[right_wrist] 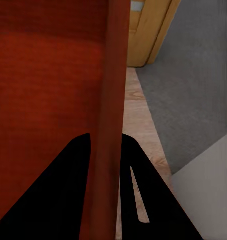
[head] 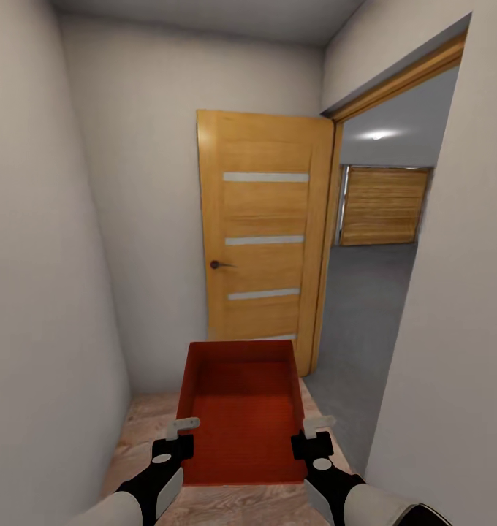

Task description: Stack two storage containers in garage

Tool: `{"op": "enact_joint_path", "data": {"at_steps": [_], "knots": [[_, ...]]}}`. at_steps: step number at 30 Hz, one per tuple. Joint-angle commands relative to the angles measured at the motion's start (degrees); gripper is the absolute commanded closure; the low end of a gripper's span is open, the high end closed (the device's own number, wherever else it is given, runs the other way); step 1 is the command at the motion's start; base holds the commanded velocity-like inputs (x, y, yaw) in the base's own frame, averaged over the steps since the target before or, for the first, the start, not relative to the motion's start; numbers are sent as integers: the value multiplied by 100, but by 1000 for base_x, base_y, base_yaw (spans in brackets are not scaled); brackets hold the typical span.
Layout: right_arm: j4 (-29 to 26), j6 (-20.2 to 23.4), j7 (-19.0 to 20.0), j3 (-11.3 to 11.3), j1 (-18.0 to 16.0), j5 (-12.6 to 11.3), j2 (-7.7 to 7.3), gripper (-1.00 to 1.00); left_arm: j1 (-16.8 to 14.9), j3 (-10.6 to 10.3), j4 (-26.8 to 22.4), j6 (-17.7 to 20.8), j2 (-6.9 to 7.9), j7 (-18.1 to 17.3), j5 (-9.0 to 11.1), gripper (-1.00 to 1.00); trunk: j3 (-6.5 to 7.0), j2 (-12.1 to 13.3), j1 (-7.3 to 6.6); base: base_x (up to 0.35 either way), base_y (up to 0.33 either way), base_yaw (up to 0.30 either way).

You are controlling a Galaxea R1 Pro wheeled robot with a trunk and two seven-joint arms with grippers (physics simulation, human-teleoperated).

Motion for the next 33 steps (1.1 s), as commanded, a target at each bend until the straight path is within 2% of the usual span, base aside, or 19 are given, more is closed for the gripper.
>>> {"op": "enact_joint_path", "data": {"at_steps": [1,33], "knots": [[-56,12,205,-455,-3,19,21,100,1,111,-11,-31,-1,238,-37,100,-3,-4,5,320,180,-286],[-56,12,204,-454,-5,19,21,100,1,97,-14,-31,-5,238,-41,100,-3,-4,5,312,192,-286]]}}
